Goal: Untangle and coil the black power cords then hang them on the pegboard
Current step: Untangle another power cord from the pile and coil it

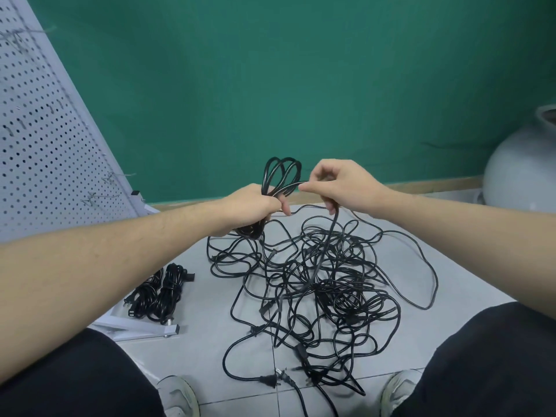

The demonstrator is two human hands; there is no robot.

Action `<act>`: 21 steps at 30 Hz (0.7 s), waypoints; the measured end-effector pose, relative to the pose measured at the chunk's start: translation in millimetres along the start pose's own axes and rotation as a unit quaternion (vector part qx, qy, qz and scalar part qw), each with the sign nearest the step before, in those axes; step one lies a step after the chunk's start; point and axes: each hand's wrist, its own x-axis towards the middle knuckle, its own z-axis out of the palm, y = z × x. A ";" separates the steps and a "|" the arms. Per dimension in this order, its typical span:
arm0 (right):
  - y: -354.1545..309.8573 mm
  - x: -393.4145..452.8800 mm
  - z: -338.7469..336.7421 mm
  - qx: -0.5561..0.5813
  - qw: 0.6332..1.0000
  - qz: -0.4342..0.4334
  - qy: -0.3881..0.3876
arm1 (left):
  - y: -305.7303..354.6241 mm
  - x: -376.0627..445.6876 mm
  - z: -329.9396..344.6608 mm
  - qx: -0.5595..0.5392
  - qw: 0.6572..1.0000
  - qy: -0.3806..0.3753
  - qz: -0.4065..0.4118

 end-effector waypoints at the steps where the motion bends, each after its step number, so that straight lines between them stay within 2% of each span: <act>1: -0.1 0.3 -0.8 -0.061 0.998 0.008 0.015 | -0.2 0.1 0.6 -0.002 1.000 -0.009 -0.005; 3: -0.7 1.5 -1.8 -0.156 0.986 0.040 0.036 | -0.2 -1.7 1.1 -0.005 1.000 -0.027 -0.009; 4: -1.4 2.4 -1.6 -0.158 0.985 0.050 0.039 | 0.4 -2.9 0.9 -0.009 0.999 -0.033 -0.011; 7: -5.6 5.1 -3.7 0.002 0.998 0.053 0.025 | 2.1 -5.6 -0.4 -0.039 0.998 -0.045 -0.019; 11: -7.2 3.9 -3.3 0.203 0.977 0.062 0.016 | 0.7 -6.8 0.6 -0.087 0.995 -0.050 0.002; 17: -19.1 -3.2 16.0 0.345 0.933 0.101 0.009 | 6.7 -11.3 9.3 -0.152 0.984 -0.093 0.029; 21: -32.0 -6.7 20.9 0.415 0.901 0.125 0.005 | 3.0 -11.4 19.1 -0.176 0.981 -0.068 0.034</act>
